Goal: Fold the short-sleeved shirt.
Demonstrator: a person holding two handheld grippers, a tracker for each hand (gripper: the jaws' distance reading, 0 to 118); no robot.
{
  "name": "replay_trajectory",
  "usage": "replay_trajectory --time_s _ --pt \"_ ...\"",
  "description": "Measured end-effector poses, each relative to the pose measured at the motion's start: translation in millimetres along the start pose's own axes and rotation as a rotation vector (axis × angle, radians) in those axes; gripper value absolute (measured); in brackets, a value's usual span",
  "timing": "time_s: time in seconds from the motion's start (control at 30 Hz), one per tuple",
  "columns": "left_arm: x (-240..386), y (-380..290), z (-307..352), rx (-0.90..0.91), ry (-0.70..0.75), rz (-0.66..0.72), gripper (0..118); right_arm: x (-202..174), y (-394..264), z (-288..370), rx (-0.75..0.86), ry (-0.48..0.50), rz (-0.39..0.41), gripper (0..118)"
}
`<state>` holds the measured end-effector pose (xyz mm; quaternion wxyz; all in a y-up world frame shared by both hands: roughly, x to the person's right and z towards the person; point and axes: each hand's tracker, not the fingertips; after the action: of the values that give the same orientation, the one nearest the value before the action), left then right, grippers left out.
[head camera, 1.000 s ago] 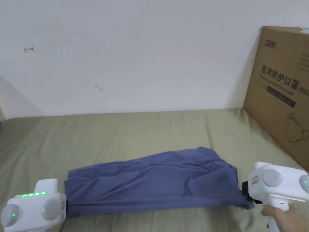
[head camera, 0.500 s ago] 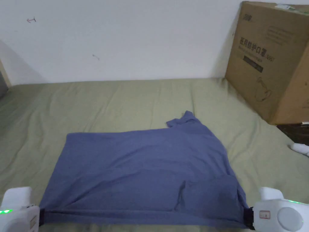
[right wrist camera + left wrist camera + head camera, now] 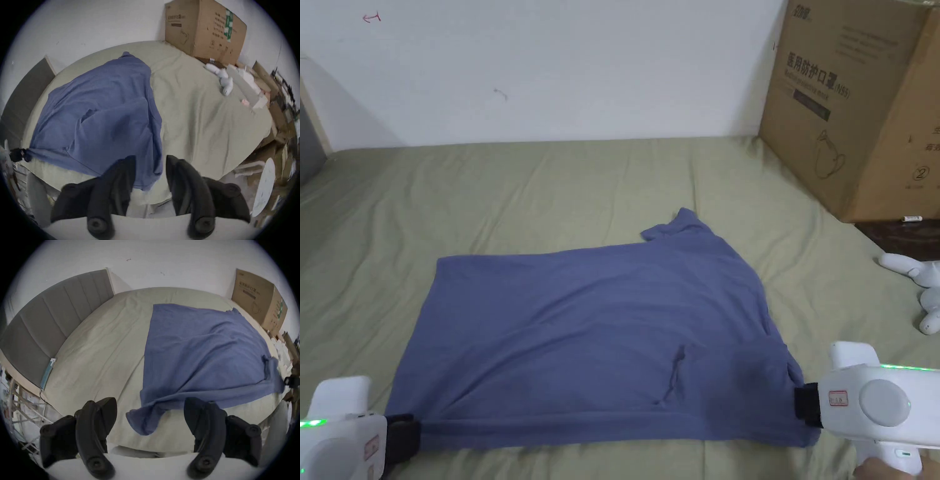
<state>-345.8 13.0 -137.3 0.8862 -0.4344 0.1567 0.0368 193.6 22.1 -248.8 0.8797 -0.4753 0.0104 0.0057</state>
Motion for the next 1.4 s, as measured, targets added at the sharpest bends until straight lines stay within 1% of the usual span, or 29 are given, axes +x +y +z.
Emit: replay_trajectory --time_s 0.03,0.13,0.17,0.2,0.23,0.27,0.3,0.4,0.43,0.53,0.57,0.6,0.63,0.67,0.7,0.73,0.77,0.83,0.9,0.93,0.97,1.0,1.07,1.1,1.13,1.17,1.4 --pt "-3 0 5 0.006 -0.02 0.023 91 -2 1 4 0.015 -0.005 0.023 45" --pt "-8 0 20 0.013 -0.064 0.063 89 -6 2 16 0.033 0.025 0.035 45" --pt "-9 0 25 0.011 -0.088 0.076 81 -8 2 20 0.038 0.05 0.039 45" --pt "-10 -1 29 0.01 -0.103 0.085 63 -10 0 22 0.041 0.072 0.04 45" --pt "-10 -3 34 0.014 -0.131 0.093 37 -13 -1 25 0.043 0.09 0.044 43" --pt "-10 -7 38 0.021 -0.135 0.091 0 -15 -6 29 0.053 0.11 0.053 24" --pt "-10 -11 41 0.02 -0.133 0.091 0 -19 -10 30 0.059 0.12 0.062 0" --pt "-5 -27 50 0.004 -0.121 0.079 0 -26 -22 28 0.035 0.14 0.065 0" --pt "-4 -32 51 -0.009 -0.11 0.082 0 -27 -25 27 0.019 0.159 0.08 0" --pt "-11 -39 46 -0.01 -0.106 0.117 0 -28 -29 25 0.017 0.151 0.074 0" --pt "-13 -38 44 -0.027 -0.116 0.138 14 -27 -29 25 0.016 0.147 0.074 0" --pt "-18 -38 39 -0.04 -0.108 0.155 43 -26 -29 23 0.017 0.138 0.074 0" --pt "-21 -37 35 -0.044 -0.104 0.164 78 -24 -29 21 0.016 0.125 0.068 0" --pt "-24 -35 33 -0.035 -0.106 0.184 96 -22 -28 19 0.006 0.116 0.069 10" --pt "-26 -32 32 -0.019 -0.098 0.202 97 -20 -27 17 0.002 0.108 0.07 30" --pt "-32 -28 22 -0.005 -0.088 0.215 98 -18 -28 15 -0.001 0.106 0.064 54" --pt "-34 -23 16 -0.003 -0.081 0.223 98 -15 -29 12 -0.009 0.111 0.054 68" --pt "-37 -13 5 0.001 -0.078 0.245 98 -16 -31 14 -0.027 0.128 0.022 68" --pt "-38 -6 -4 0.001 -0.119 0.287 97 -15 -33 13 -0.031 0.129 0.011 68" --pt "-37 -3 -10 -0.025 -0.151 0.302 94 -14 -33 14 -0.035 0.126 0.007 68" --pt "-35 -1 -15 -0.039 -0.164 0.303 81 -15 -33 14 -0.039 0.123 0.005 68" --pt "-32 -2 -19 -0.051 -0.158 0.28 59 -15 -34 15 -0.037 0.123 0.003 68" --pt "-23 -4 -29 -0.109 -0.122 0.217 8 -14 -33 17 -0.035 0.125 -0.005 68" --pt "-19 -5 -30 -0.128 -0.141 0.219 7 -14 -33 18 -0.036 0.126 -0.008 68" --pt "-14 -6 -28 -0.1 -0.14 0.228 6 -14 -33 20 -0.035 0.129 -0.008 68" --pt "-9 -3 -23 -0.088 -0.09 0.172 5 -14 -33 20 -0.034 0.131 -0.007 68" --pt "-4 1 -12 -0.063 -0.084 0.143 5 -12 -24 19 -0.021 0.096 0.025 68"
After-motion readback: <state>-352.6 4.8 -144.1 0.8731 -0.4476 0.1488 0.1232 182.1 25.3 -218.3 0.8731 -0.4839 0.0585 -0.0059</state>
